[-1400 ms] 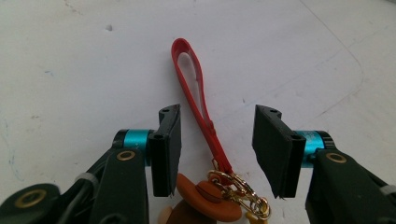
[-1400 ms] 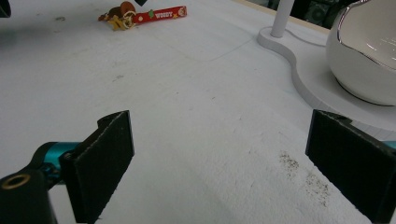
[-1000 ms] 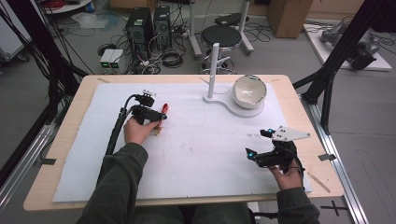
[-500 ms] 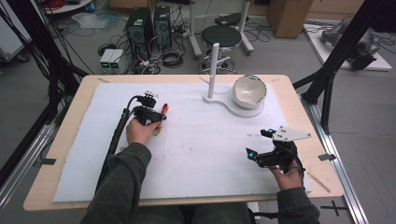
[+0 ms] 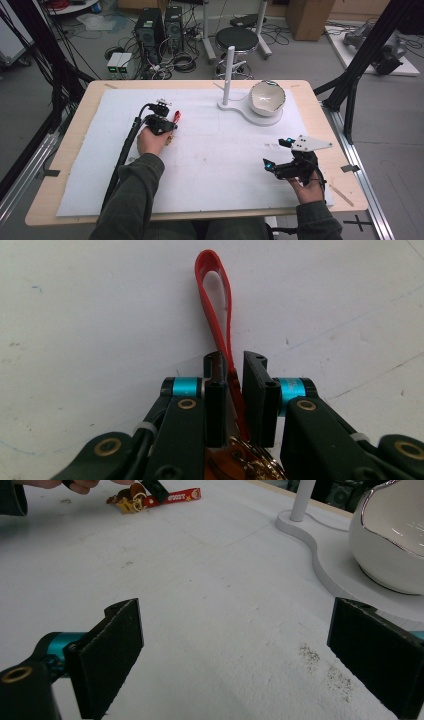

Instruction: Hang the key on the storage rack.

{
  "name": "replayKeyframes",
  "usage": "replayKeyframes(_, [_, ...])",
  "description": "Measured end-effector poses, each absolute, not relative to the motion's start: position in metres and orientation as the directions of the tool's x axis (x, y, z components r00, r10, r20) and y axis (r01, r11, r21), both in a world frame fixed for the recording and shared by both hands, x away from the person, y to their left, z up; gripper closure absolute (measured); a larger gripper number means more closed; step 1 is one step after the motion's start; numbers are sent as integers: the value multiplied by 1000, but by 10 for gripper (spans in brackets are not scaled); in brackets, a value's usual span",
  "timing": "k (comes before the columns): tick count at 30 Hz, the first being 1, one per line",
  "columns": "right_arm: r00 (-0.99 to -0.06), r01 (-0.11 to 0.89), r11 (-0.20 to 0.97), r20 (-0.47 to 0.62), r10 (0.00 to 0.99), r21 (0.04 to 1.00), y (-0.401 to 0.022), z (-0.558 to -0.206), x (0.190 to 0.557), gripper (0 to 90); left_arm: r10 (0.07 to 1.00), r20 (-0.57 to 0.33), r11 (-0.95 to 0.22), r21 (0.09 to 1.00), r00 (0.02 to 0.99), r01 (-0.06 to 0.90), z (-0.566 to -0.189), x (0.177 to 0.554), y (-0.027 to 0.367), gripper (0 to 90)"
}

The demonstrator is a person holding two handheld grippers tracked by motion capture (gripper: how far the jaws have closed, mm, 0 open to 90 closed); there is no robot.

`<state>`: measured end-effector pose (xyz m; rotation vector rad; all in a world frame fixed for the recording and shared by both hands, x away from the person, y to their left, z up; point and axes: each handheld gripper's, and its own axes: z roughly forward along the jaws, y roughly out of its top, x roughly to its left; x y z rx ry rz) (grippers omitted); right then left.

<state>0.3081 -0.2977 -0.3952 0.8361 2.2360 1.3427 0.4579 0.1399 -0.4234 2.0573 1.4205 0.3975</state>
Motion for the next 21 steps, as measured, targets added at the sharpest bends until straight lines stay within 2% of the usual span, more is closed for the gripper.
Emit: replayKeyframes(21, [-744,287,363,-32,667,886,-297,-395,308,67,924,-43,-273,622,381,734,-425,457,139,862])
